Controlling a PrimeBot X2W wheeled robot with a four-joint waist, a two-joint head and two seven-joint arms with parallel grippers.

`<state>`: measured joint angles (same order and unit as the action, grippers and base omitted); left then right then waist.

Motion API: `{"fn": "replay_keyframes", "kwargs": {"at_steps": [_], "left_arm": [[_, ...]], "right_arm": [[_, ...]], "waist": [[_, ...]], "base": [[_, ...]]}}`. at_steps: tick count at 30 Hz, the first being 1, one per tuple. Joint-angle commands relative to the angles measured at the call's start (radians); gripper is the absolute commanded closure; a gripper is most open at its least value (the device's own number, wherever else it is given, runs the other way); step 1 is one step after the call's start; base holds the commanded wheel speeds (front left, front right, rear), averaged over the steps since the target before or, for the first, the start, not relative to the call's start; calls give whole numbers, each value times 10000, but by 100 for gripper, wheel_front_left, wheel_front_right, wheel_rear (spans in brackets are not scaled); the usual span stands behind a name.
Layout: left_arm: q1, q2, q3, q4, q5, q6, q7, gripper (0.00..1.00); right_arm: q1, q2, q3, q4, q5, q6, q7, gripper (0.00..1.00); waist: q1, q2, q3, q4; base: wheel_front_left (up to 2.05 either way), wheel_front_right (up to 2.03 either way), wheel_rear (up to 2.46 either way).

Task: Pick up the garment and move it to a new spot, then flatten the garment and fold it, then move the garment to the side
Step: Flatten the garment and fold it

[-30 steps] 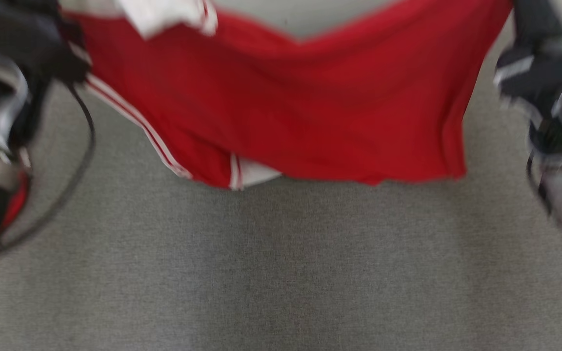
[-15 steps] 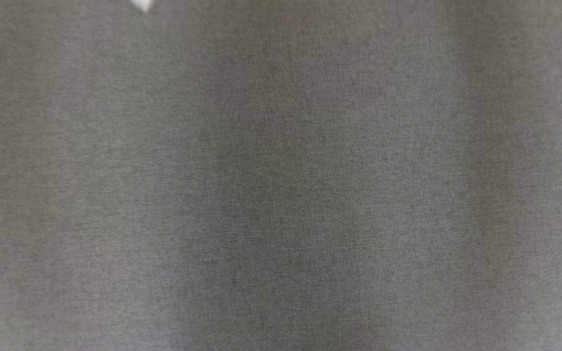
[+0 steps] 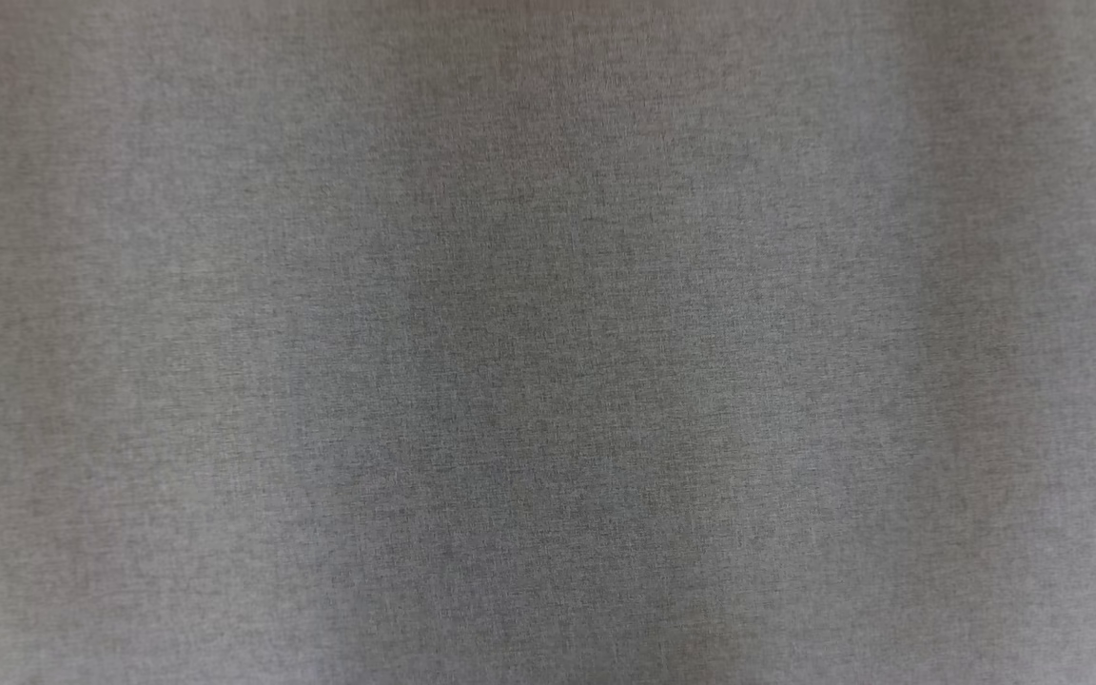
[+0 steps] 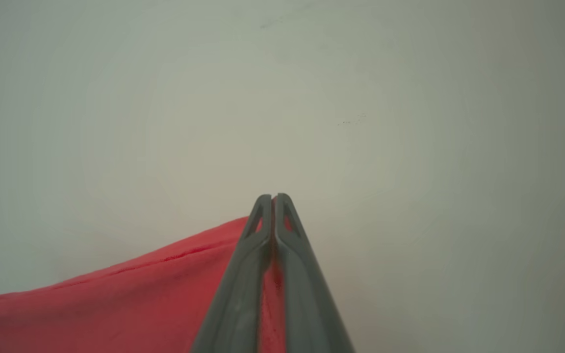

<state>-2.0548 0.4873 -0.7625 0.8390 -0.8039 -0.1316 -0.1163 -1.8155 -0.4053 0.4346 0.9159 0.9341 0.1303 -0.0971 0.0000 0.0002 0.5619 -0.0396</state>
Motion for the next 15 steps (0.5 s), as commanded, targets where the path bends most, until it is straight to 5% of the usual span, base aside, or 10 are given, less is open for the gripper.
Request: {"fn": "replay_keyframes", "kwargs": {"at_steps": [1,15], "left_arm": [[-110,56,-125,125,-218,22,-120,100],[2285,313,-1440,-302,-1715,22,-1094,100]], "right_arm": [[-19,-80,122,65,71,13,-52,100],[2065,-631,1649,-710,982,13,-320,100]], "waist": [[0,-2,179,-23],[0,-2,-525,-128]], "base": [[0,0,0],[0,0,0]]}}
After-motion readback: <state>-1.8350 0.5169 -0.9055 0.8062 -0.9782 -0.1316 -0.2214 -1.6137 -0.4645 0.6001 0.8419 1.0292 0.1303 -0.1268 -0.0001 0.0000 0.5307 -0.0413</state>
